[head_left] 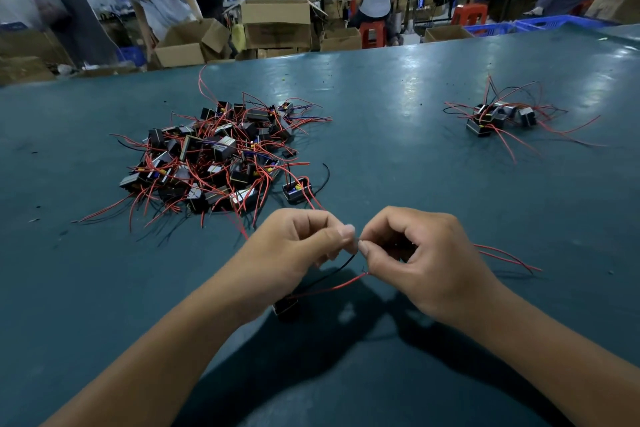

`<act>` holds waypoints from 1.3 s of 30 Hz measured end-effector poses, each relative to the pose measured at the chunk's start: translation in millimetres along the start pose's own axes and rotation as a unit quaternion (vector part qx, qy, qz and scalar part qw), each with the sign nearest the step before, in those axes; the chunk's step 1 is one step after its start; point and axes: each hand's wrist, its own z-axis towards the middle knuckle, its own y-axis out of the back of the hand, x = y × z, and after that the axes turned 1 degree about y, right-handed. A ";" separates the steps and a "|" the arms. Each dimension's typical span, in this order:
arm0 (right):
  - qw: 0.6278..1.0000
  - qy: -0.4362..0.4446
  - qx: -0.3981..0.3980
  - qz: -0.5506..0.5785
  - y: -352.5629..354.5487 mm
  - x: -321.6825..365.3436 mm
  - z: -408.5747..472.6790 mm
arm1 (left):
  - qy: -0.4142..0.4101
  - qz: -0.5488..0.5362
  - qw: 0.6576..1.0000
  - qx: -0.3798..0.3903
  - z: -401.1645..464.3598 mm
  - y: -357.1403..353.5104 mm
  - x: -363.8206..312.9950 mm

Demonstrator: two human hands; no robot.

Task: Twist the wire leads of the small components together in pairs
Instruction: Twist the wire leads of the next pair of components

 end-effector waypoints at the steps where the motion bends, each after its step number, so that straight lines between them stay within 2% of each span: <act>1: 1.000 -0.016 -0.002 0.016 0.7 -0.9 0.3 | -0.030 0.033 0.999 -0.022 0.1 2.4 0.5; 3: 0.999 -0.038 -0.003 0.033 1.4 -1.5 0.7 | -0.123 0.138 0.980 -0.067 -0.1 10.9 -0.1; 5: 0.998 -0.048 0.003 0.041 1.4 -0.9 0.8 | -0.230 0.263 0.933 -0.080 -2.1 16.2 -1.4; 7: 0.998 -0.050 0.007 0.048 1.4 -0.4 0.7 | -0.291 0.339 0.891 -0.085 -1.9 17.0 -1.7; 10: 0.997 -0.046 0.011 0.060 1.7 0.8 0.8 | -0.337 0.378 0.855 -0.113 -0.2 16.5 -2.5; 18: 0.998 -0.017 0.025 0.059 1.2 4.0 -0.3 | -0.374 0.404 0.828 -0.107 -0.3 18.6 -3.3; 21: 0.999 0.005 0.014 0.030 1.7 4.1 -0.7 | -0.353 0.392 0.844 -0.100 -2.4 14.9 -5.2; 23: 1.000 0.027 0.005 0.003 1.9 4.4 -1.3 | -0.314 0.340 0.883 -0.080 -4.2 11.2 -5.4; 27: 0.996 0.069 -0.008 -0.063 2.1 4.7 -1.4 | -0.151 0.127 0.980 -0.028 -6.0 4.3 -5.1; 29: 0.995 0.072 -0.009 -0.072 2.1 4.6 -1.6 | -0.041 -0.012 0.999 -0.021 -5.4 -1.3 -5.5; 31: 0.997 0.054 -0.006 -0.048 1.9 4.4 -1.6 | 0.026 -0.096 0.995 -0.017 -4.6 -6.3 -5.7; 36: 1.000 0.011 -0.007 -0.003 1.8 3.2 -0.3 | -0.029 -0.001 0.998 -0.063 -4.2 0.3 -4.2; 39: 1.000 0.001 -0.004 0.006 1.7 2.6 -1.1 | -0.111 0.118 0.984 -0.074 -5.4 6.0 -2.8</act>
